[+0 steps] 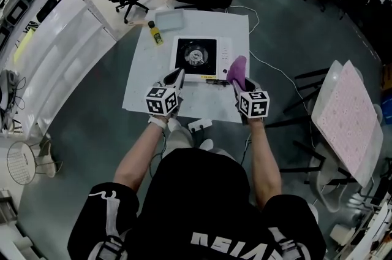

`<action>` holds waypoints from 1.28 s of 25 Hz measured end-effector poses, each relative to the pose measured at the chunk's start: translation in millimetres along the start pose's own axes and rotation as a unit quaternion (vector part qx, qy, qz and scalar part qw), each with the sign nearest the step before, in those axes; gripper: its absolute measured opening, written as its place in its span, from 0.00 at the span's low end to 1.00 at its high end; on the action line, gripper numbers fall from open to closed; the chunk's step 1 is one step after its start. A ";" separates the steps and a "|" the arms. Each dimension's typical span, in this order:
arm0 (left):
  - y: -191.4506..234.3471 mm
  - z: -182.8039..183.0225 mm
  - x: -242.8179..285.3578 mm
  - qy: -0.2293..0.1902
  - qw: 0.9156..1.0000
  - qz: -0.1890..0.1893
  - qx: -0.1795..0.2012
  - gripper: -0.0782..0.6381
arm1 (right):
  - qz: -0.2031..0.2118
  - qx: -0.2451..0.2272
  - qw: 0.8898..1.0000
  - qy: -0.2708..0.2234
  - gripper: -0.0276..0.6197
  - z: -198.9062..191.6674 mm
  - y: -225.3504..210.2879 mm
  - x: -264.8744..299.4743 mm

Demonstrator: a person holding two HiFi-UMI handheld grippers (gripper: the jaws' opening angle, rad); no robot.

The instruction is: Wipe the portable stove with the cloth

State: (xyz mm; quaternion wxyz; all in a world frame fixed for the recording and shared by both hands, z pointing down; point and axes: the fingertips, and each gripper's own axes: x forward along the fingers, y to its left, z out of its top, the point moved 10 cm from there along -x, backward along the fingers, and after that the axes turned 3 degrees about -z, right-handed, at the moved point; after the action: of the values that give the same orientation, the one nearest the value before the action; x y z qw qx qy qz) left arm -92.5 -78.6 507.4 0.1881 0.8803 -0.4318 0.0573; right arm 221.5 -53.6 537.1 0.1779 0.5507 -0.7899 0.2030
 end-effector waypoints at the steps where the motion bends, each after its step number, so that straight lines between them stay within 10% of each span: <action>1: -0.9 -4.9 2.5 0.007 1.000 -0.003 -0.002 0.12 | -0.002 0.000 1.000 0.012 0.22 -9.7 -0.9 3.1; 15: -26.0 -66.8 43.8 0.098 0.993 -0.066 -0.005 0.12 | -0.035 0.044 0.984 0.169 0.22 -145.7 -20.1 32.6; 32: -23.8 -70.1 49.8 0.110 0.991 -0.074 0.003 0.12 | -0.045 0.096 0.976 0.189 0.33 -160.2 -26.1 49.1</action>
State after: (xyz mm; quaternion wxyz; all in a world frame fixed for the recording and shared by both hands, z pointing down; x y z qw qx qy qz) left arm -38.7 -75.5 578.5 0.2362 0.8987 -0.3416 0.1412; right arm 239.1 -18.1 702.0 0.2796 0.5516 -0.6933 0.3701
